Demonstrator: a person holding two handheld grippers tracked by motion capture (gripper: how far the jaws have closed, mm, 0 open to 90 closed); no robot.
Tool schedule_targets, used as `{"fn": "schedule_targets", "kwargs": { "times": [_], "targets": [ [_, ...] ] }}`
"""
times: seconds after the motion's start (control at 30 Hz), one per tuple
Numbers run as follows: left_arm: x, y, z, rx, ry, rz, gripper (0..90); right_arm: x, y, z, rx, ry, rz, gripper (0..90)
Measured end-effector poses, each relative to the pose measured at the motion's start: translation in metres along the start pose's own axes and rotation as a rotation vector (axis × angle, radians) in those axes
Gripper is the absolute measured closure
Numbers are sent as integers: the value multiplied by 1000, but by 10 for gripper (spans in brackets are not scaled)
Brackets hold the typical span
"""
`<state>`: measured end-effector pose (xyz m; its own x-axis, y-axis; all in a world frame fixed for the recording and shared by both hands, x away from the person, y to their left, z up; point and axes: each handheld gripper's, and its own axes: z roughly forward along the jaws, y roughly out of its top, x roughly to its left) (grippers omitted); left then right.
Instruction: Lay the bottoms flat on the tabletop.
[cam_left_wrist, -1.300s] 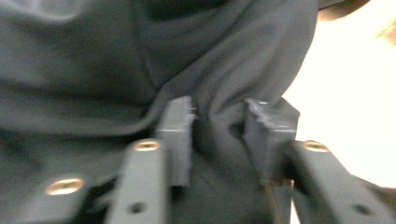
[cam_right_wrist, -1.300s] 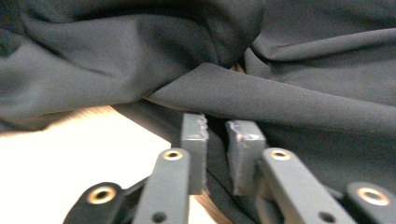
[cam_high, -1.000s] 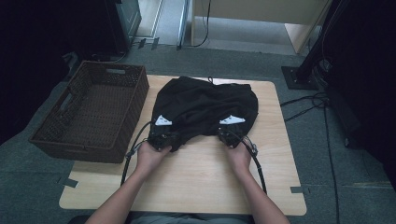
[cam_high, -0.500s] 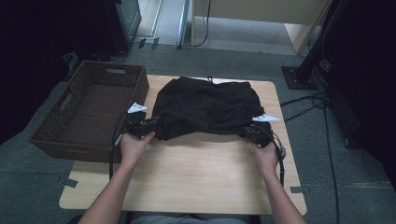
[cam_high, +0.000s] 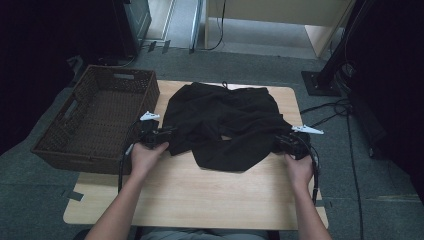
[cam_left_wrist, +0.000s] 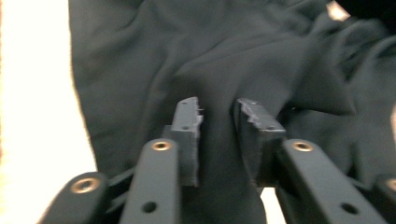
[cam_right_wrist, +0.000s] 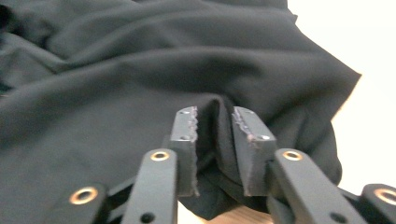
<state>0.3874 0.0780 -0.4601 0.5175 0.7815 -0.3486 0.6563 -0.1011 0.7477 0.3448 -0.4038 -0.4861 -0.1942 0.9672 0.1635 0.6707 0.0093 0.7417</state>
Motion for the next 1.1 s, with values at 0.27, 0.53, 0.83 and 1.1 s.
{"fn": "schedule_targets", "kwargs": {
  "times": [0.27,0.53,0.83,1.1],
  "targets": [
    [-27,9,-5,1,-25,71,467,53,7,-3,-29,133,-72,589],
    [-20,-3,26,105,31,110,422,112,-1,23,39,261,-172,577],
    [0,10,63,198,101,127,735,144,-15,46,105,265,-287,557],
    [11,16,76,232,155,118,809,141,-27,44,127,254,-334,580]
  ]
}}
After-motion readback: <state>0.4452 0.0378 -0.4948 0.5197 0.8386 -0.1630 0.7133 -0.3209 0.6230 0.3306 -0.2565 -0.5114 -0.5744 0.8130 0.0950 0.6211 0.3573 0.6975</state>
